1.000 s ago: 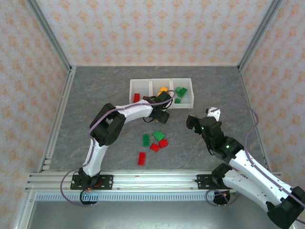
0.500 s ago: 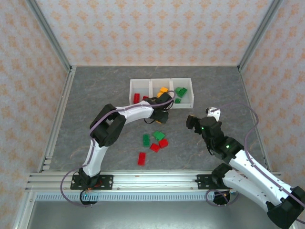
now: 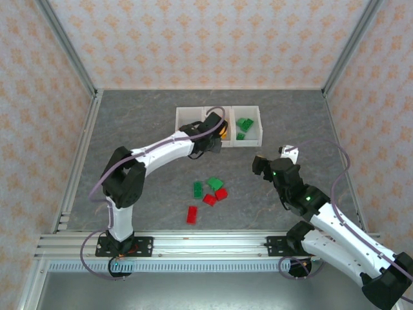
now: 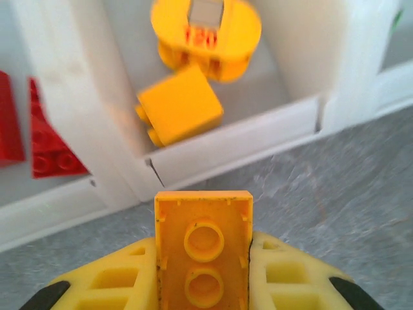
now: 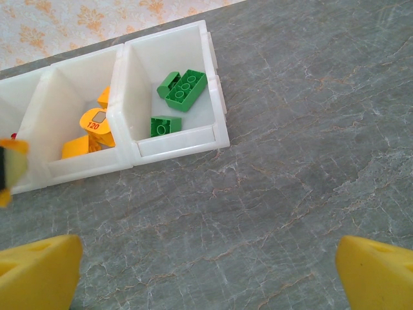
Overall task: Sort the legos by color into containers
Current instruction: Place the lego in the container.
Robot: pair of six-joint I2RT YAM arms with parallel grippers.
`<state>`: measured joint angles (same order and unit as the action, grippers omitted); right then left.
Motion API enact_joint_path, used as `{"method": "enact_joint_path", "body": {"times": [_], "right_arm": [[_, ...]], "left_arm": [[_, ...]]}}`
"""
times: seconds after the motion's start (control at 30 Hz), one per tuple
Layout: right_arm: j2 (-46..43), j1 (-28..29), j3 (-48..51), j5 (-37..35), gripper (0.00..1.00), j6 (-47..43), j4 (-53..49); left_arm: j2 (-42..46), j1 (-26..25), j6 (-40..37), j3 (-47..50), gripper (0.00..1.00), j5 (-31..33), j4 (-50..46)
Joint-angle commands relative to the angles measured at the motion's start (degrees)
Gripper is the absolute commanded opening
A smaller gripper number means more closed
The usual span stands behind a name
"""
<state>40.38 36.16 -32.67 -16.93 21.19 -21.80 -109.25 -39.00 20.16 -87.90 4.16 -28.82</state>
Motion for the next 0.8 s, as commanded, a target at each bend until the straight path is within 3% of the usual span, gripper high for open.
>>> {"method": "enact_joint_path", "body": {"times": [0.0,0.47,0.77], "right_arm": [[-0.6,-0.4,0.3,-1.2,1.0,-0.4,0.1],[-1.0,-0.4,0.2,-1.2,1.0,-0.4,0.0],[-1.6,-0.4,0.2,-1.6,1.0,0.0,-0.3]], "left_arm": [[0.8,2.4,2.8,-4.6,0.15,2.3,1.7],[-15.8,5.3,3.5,-25.9,0.15,3.3,-1.6],[-19.2,5.5,4.8,-27.7,0.21,7.5,2.5]]}}
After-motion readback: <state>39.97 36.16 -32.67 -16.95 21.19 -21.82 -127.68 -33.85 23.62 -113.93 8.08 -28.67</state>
